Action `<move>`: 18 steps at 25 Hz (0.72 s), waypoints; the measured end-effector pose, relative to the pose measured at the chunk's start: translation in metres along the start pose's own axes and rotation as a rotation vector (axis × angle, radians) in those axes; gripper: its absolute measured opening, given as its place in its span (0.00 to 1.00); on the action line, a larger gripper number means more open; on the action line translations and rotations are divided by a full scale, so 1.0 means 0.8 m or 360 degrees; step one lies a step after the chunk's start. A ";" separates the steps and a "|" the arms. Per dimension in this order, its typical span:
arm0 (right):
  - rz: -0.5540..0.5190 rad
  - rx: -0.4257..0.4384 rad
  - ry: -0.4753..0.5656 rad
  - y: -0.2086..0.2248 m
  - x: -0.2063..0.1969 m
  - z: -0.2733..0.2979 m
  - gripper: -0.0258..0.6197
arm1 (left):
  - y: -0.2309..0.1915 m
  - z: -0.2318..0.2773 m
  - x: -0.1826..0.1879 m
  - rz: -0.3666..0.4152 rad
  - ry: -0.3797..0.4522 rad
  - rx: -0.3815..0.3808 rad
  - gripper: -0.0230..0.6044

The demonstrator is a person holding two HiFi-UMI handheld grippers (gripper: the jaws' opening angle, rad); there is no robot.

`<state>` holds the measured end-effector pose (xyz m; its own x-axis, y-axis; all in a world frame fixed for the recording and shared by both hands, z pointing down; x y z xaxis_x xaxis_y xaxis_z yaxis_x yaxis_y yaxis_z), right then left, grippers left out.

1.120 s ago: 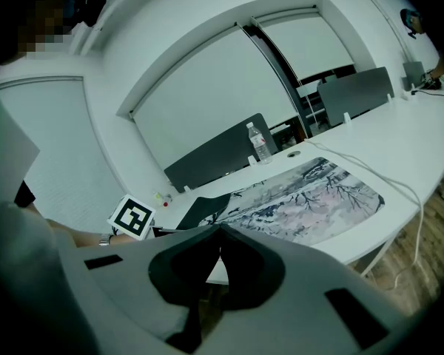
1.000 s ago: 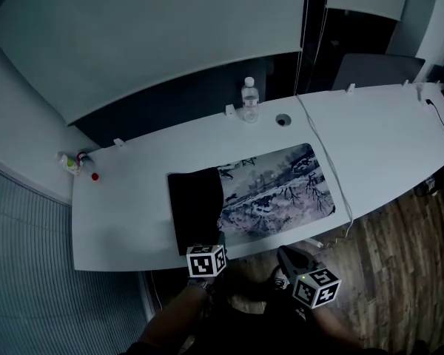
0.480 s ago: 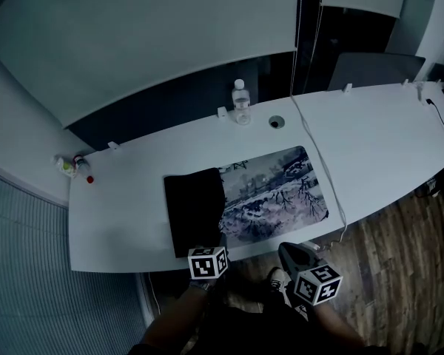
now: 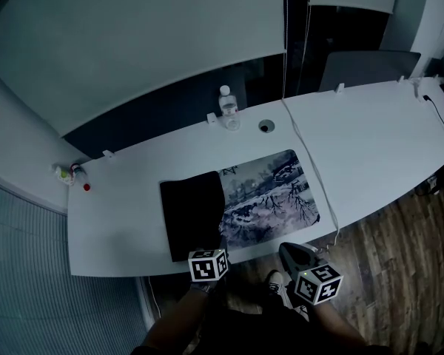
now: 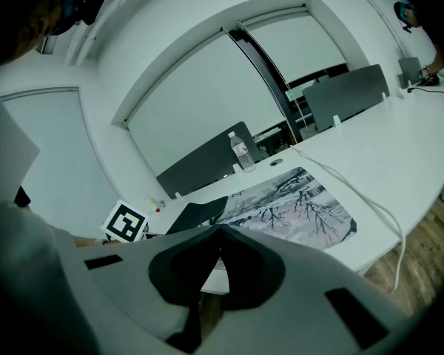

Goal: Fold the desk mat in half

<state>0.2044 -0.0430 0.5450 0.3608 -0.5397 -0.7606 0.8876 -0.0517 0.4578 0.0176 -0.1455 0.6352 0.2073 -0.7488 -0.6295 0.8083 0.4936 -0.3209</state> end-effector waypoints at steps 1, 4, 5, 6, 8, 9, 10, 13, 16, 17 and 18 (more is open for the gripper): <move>0.0003 0.0004 0.0000 0.004 0.001 -0.001 0.08 | 0.004 0.002 0.000 -0.0002 0.0000 0.0003 0.10; 0.0006 0.0018 -0.0003 0.016 0.003 -0.006 0.08 | 0.017 0.009 0.003 -0.0005 0.0007 0.0003 0.10; 0.0007 0.0022 -0.0005 0.020 0.005 -0.008 0.08 | 0.021 0.010 0.004 -0.0004 0.0008 0.0004 0.10; 0.0008 0.0024 -0.0006 0.024 0.006 -0.010 0.08 | 0.026 0.012 0.006 -0.0001 0.0005 0.0008 0.10; 0.0011 0.0026 -0.0005 0.034 0.009 -0.013 0.08 | 0.035 0.016 0.008 -0.0001 -0.0001 0.0016 0.10; 0.0012 0.0029 -0.0005 0.038 0.011 -0.014 0.08 | 0.038 0.019 0.007 -0.0006 -0.0001 0.0018 0.10; 0.0013 0.0033 -0.0004 0.042 0.012 -0.015 0.08 | 0.042 0.022 0.007 -0.0012 0.0000 0.0019 0.10; 0.0020 0.0048 0.0001 0.054 0.015 -0.020 0.08 | 0.056 0.029 0.009 -0.0022 0.0008 0.0018 0.10; 0.0022 0.0057 0.0003 0.064 0.019 -0.025 0.08 | 0.069 0.034 0.013 -0.0025 0.0014 0.0018 0.10; 0.0022 0.0060 0.0004 0.067 0.020 -0.026 0.08 | 0.073 0.036 0.014 -0.0022 0.0014 0.0017 0.10; 0.0021 0.0063 0.0004 0.070 0.021 -0.027 0.08 | 0.077 0.038 0.015 -0.0020 0.0014 0.0016 0.10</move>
<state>0.2664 -0.0365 0.5483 0.3733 -0.5385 -0.7554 0.8707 -0.0775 0.4856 0.0865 -0.1374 0.6295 0.1924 -0.7508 -0.6319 0.8161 0.4800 -0.3218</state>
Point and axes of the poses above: the fingertips, and each gripper's own axes: z forward along the fingers, y to its right, x out of its top, the point moved 3 cm from there along -z, backward along the fingers, and after that the axes turned 6 degrees about -x, right-handed, at the moved point
